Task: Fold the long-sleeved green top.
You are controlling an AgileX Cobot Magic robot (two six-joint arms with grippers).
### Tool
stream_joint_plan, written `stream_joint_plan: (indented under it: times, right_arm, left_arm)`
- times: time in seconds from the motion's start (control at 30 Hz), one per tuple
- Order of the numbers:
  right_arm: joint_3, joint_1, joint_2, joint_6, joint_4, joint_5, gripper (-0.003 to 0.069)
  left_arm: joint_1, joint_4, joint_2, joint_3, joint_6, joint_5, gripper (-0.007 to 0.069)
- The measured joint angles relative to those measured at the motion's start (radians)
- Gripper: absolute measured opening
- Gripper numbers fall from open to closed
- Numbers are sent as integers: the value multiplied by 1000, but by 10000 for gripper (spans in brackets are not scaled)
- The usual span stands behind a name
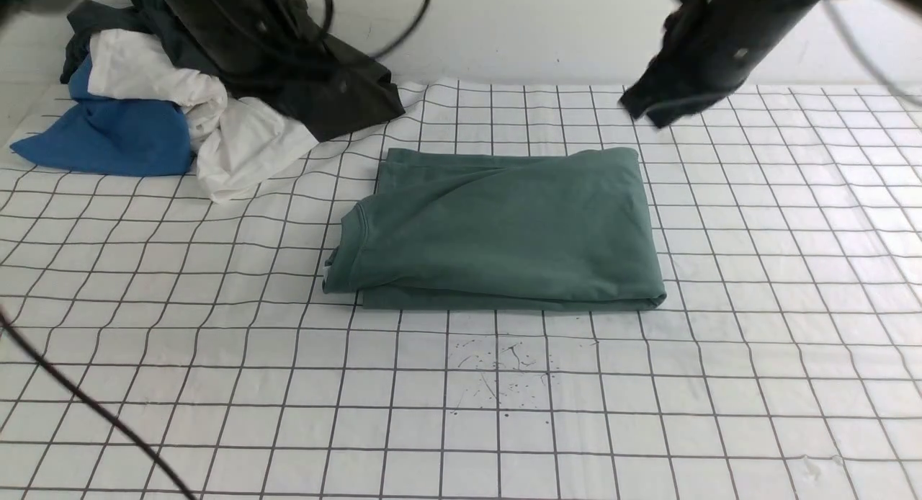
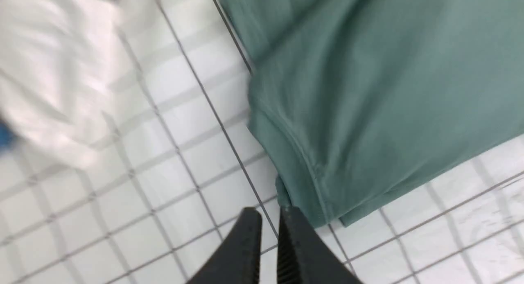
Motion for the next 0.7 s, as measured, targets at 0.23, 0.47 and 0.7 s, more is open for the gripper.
stream_joint_plan:
  times: [0.23, 0.47, 0.7]
  right_arm:
    - [164, -87, -399, 62, -20, -42, -14]
    - [578, -97, -755, 89, 70, -364, -14]
    - [1277, -97, -1208, -61, 344, -922, -14]
  left_arm:
    - [0, -10, -478, 250, 8, -20, 47]
    - [0, 7, -948, 737, 19, -372, 47]
    - [0, 34, -1457, 1359, -34, -694, 23]
